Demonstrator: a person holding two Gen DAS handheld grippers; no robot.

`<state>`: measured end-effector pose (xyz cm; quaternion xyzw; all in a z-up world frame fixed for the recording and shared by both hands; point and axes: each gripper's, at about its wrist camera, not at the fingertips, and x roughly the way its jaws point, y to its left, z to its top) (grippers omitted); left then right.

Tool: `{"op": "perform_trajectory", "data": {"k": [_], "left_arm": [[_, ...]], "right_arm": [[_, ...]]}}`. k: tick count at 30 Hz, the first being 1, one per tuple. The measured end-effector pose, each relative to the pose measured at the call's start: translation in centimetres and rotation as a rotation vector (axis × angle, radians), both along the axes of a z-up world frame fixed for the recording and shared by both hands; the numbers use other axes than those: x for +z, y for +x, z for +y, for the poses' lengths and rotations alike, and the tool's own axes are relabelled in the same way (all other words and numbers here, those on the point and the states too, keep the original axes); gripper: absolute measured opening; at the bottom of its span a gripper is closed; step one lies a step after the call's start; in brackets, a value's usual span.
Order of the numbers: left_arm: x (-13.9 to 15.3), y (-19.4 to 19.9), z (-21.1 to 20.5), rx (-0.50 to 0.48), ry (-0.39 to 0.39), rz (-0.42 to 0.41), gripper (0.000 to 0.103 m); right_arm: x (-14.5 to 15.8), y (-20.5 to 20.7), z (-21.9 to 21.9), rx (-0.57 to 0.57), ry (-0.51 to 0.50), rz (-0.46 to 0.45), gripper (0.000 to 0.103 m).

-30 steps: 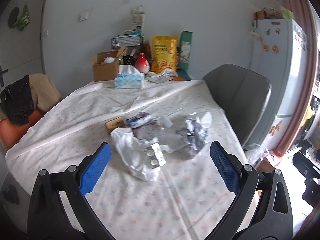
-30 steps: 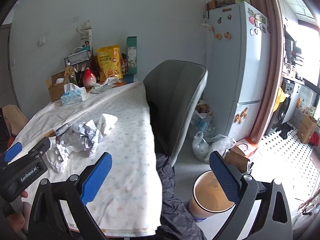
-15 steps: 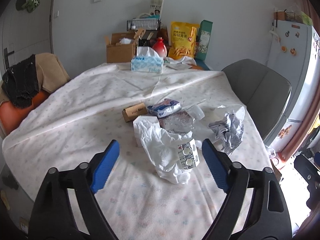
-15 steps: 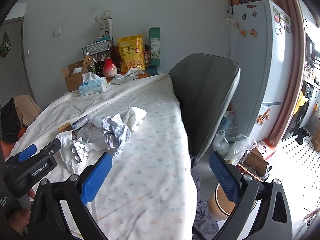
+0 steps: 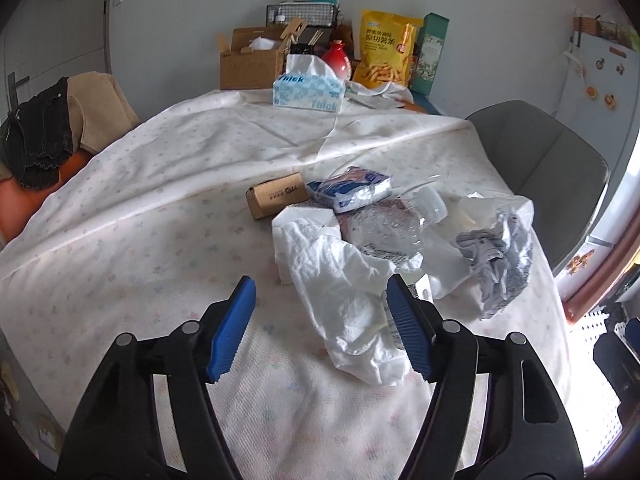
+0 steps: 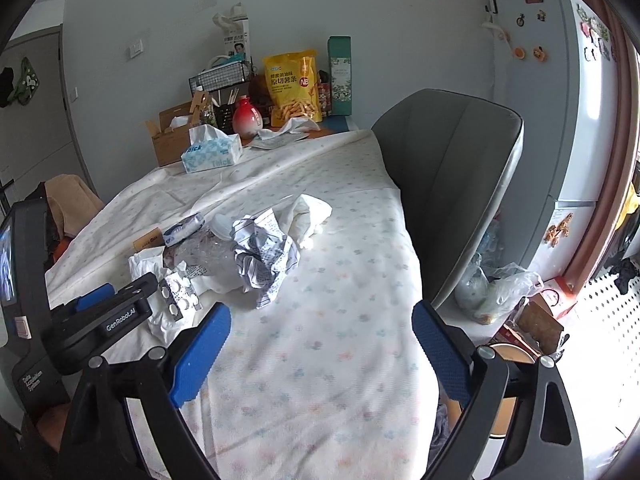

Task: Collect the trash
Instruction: 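Move both tools toward the pile of trash on the table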

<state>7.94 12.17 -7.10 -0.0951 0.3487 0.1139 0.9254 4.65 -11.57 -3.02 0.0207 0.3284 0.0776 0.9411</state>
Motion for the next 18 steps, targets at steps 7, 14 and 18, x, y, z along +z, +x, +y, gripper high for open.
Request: {"op": "perform_trajectory", "data": {"k": [7, 14, 18], "left_arm": [[-1.4, 0.9, 0.8, -0.031, -0.081, 0.061, 0.021], [0.2, -1.2, 1.6, -0.032, -0.094, -0.041, 0.002], [1.8, -2.3, 3.2, 0.006, -0.087, -0.105, 0.002]], "right_arm": [[-0.3, 0.2, 1.5, 0.024, -0.019, 0.018, 0.09], [-0.2, 0.0, 3.4, 0.046, -0.043, 0.014, 0.09], [-0.2, 0.0, 5.1, 0.076, -0.051, 0.014, 0.09]]}}
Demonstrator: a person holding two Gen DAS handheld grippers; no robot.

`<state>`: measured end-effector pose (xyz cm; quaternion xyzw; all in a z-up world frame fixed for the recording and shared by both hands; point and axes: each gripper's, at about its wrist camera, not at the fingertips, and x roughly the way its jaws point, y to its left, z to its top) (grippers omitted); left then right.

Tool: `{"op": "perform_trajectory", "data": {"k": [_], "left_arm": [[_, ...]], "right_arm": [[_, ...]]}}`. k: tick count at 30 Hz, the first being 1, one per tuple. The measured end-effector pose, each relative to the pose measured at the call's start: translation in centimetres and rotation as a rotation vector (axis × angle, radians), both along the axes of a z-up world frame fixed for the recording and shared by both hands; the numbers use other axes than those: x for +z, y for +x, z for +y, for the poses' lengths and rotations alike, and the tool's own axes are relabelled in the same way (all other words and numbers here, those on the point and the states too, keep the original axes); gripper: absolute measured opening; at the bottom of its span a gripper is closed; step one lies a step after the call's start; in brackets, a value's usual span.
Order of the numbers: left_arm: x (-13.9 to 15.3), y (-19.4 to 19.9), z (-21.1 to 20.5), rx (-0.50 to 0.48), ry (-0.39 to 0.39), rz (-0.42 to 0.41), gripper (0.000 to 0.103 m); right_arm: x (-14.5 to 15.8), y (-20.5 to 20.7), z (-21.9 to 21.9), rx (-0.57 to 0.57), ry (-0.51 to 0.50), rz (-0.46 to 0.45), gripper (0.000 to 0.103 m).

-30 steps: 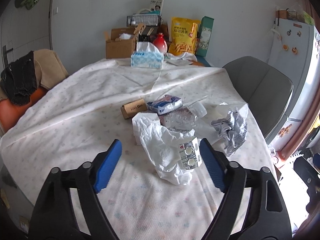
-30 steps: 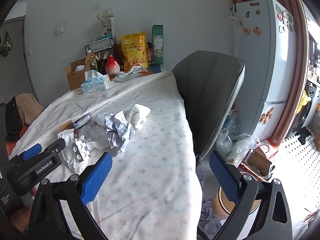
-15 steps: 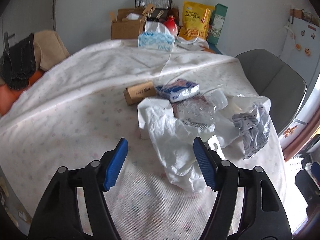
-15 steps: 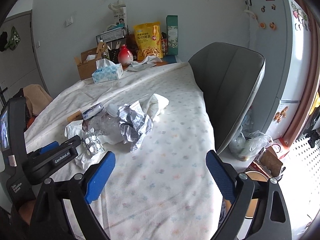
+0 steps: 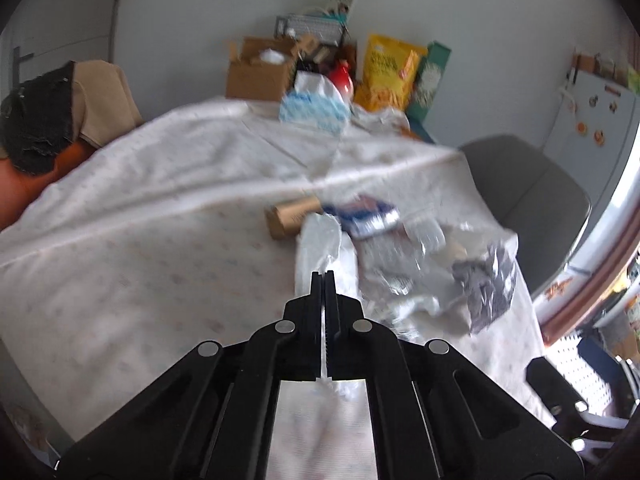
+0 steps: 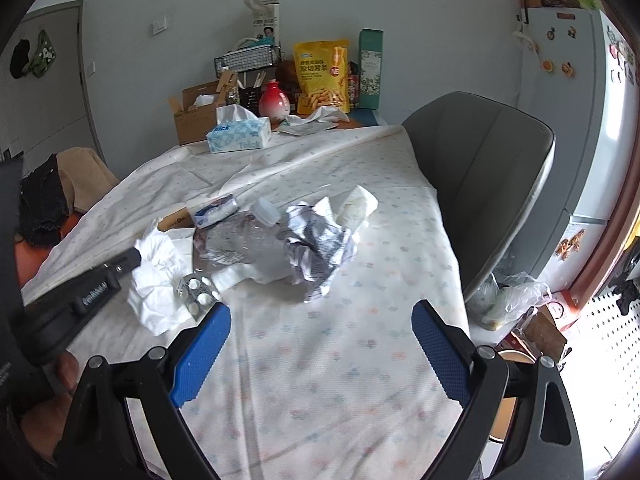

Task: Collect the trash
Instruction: 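Move both tools toward the pile of trash on the table, then grasp the white plastic bag with the left tool while the right tool grasps the clear blister pack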

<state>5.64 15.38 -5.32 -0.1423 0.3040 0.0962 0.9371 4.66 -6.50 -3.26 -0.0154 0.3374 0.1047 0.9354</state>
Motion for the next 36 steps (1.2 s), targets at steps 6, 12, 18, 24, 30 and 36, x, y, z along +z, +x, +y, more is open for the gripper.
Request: {"op": "perform_trajectory", "data": {"k": [6, 12, 18, 24, 30, 36], "left_arm": [[0.5, -0.7, 2.3, 0.033, -0.011, -0.02, 0.002], [-0.7, -1.0, 4.4, 0.084, -0.014, 0.011, 0.002], [-1.9, -0.8, 5.3, 0.107, 0.023, 0.068, 0.002], [-2.8, -0.6, 5.8, 0.107, 0.028, 0.107, 0.002], [-3.7, -0.3, 6.8, 0.111, -0.022, 0.139, 0.003], [-4.0, -0.3, 7.1, 0.107, -0.046, 0.145, 0.017]], "right_arm": [[-0.3, 0.2, 2.6, 0.051, 0.0, 0.011, 0.088], [-1.6, 0.8, 4.7, 0.108, 0.006, 0.05, 0.083], [-2.6, 1.5, 6.9, 0.162, 0.02, 0.085, 0.078], [-3.2, 2.5, 8.6, 0.198, 0.022, 0.112, 0.07], [-4.3, 3.1, 9.9, 0.228, 0.017, 0.146, 0.064], [-5.2, 3.4, 10.3, 0.257, 0.038, 0.181, 0.041]]}}
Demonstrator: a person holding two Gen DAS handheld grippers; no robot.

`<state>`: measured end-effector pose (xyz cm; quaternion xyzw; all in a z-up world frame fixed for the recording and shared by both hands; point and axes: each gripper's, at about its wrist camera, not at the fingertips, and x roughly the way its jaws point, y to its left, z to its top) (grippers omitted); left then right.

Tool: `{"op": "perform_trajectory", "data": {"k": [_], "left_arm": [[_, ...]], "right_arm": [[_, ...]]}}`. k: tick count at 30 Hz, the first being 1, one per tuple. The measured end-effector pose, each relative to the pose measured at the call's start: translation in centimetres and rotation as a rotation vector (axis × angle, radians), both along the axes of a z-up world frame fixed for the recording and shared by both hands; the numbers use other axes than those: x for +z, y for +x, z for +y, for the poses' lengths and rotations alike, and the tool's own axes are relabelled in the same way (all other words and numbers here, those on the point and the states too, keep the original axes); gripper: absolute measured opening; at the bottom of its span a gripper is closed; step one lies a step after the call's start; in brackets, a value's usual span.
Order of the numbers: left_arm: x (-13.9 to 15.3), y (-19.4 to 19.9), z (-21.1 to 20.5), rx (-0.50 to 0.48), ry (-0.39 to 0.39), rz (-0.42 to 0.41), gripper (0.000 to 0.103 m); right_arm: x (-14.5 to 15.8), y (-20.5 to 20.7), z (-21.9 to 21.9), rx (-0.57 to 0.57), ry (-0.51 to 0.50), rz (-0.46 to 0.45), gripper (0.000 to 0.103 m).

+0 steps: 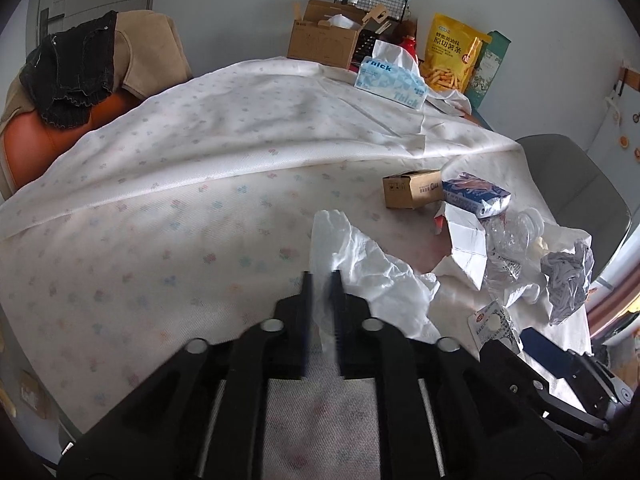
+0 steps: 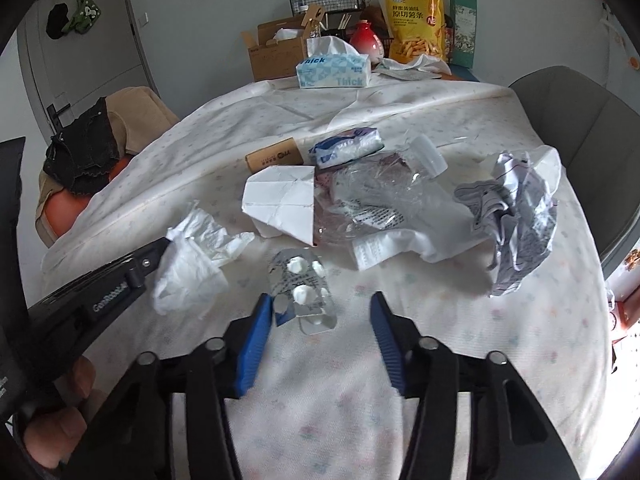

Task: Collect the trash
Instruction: 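Grasp the white plastic bag with the left tool while the right tool grasps the clear blister pack, then carry the bag and blister pack in both tools over the beige bucket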

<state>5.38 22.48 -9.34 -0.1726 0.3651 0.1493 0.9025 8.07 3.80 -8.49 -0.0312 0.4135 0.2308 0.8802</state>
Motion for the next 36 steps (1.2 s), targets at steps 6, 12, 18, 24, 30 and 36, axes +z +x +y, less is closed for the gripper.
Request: {"op": "perform_trajectory", "data": {"k": [6, 12, 18, 24, 30, 36], "left_arm": [[0.5, -0.1, -0.5, 0.002, 0.022, -0.015, 0.047], [0.5, 0.4, -2.1, -0.047, 0.022, -0.001, 0.055], [0.2, 1.1, -4.5, -0.118, 0.026, 0.033, 0.052], [0.2, 1.5, -7.0, -0.172, 0.048, 0.054, 0.006], [2.2, 1.1, -9.2, -0.189, 0.107, 0.008, 0.006], [3.9, 0.9, -11.1, -0.196, 0.143, -0.029, 0.006]], "right_arm": [[0.4, -0.4, -0.3, 0.012, 0.021, -0.015, 0.027], [1.1, -0.7, -1.6, -0.029, 0.019, -0.043, 0.027], [1.7, -1.0, -3.1, -0.085, -0.005, -0.069, 0.027], [2.5, -1.2, -5.3, -0.145, -0.009, -0.092, 0.027], [3.7, -1.7, -7.9, -0.195, 0.004, -0.122, 0.028], [5.3, -2.5, -10.6, -0.243, 0.029, -0.161, 0.028]]}}
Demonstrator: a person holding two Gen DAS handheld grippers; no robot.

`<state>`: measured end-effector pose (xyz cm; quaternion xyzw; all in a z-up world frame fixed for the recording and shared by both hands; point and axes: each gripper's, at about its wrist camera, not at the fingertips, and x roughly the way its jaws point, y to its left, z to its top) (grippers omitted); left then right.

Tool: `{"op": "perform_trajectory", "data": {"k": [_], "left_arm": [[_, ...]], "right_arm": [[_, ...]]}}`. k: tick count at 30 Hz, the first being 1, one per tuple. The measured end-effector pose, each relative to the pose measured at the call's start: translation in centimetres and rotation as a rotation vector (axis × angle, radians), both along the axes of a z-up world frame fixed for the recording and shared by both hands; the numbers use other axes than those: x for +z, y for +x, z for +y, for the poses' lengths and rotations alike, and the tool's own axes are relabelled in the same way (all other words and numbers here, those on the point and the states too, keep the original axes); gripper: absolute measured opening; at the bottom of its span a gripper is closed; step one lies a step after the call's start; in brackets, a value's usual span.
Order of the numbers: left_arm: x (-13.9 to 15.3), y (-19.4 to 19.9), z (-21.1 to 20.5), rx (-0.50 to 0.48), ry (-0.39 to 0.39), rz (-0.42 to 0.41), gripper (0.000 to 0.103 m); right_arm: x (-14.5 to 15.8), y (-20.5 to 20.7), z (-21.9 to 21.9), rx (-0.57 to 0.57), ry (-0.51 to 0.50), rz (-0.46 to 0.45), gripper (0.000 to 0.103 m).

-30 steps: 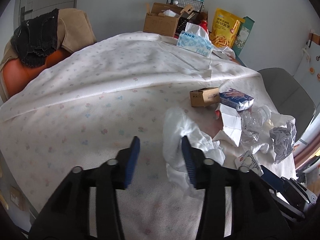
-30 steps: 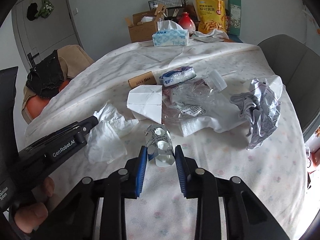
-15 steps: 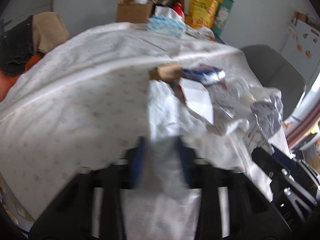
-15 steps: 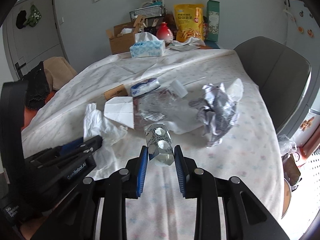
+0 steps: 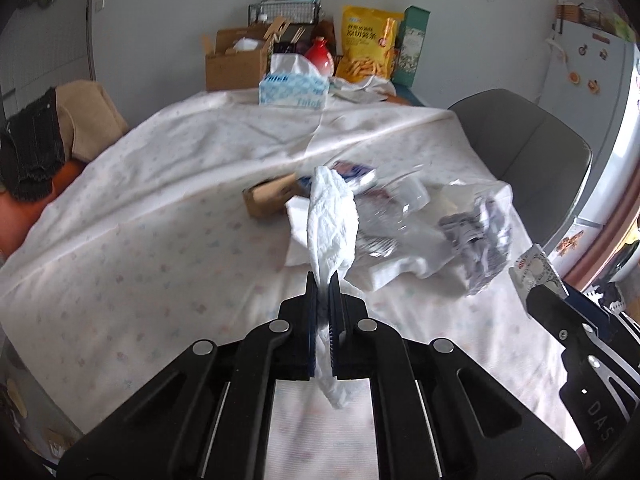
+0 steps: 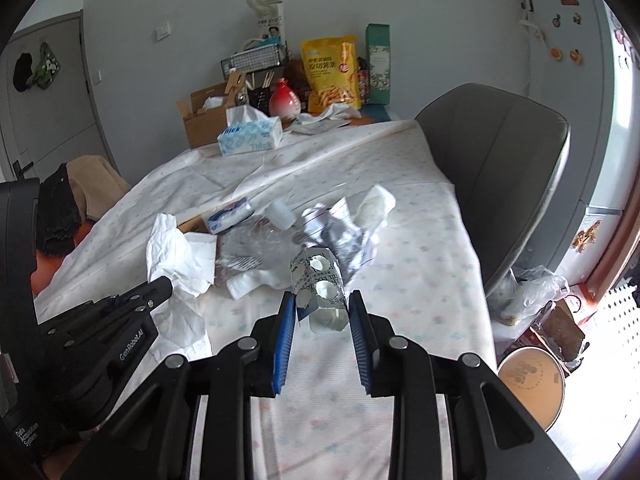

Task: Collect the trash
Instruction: 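Carry the bag and blister pack in both tools over the beige bucket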

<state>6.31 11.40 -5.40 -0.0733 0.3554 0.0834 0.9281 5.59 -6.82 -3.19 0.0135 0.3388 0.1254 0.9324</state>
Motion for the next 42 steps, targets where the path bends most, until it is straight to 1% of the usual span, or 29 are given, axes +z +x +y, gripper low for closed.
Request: {"op": "perform_trajectory", "data": {"k": [8, 17, 23, 34, 42], "left_arm": [[2.6, -0.3, -3.4, -0.028, 0.041, -0.071, 0.006], [4.6, -0.5, -7.8, -0.098, 0.057, -0.129, 0.006], [4.8, -0.2, -10.6, -0.149, 0.052, -0.149, 0.006], [5.0, 0.5, -17.7, -0.298, 0.073, -0.176, 0.006], [4.6, 1.5, -23.3, -0.404, 0.077, -0.166, 0.006]], "right_arm": [[2.0, -1.4, -4.3, -0.079, 0.029, -0.052, 0.028], [4.1, -3.3, -8.7, -0.167, 0.025, -0.12, 0.028], [5.0, -4.3, -11.4, -0.229, 0.014, -0.149, 0.028], [5.7, -5.8, -16.9, -0.36, -0.021, -0.166, 0.028], [4.9, -5.8, -21.8, -0.46, -0.017, -0.147, 0.028]]}}
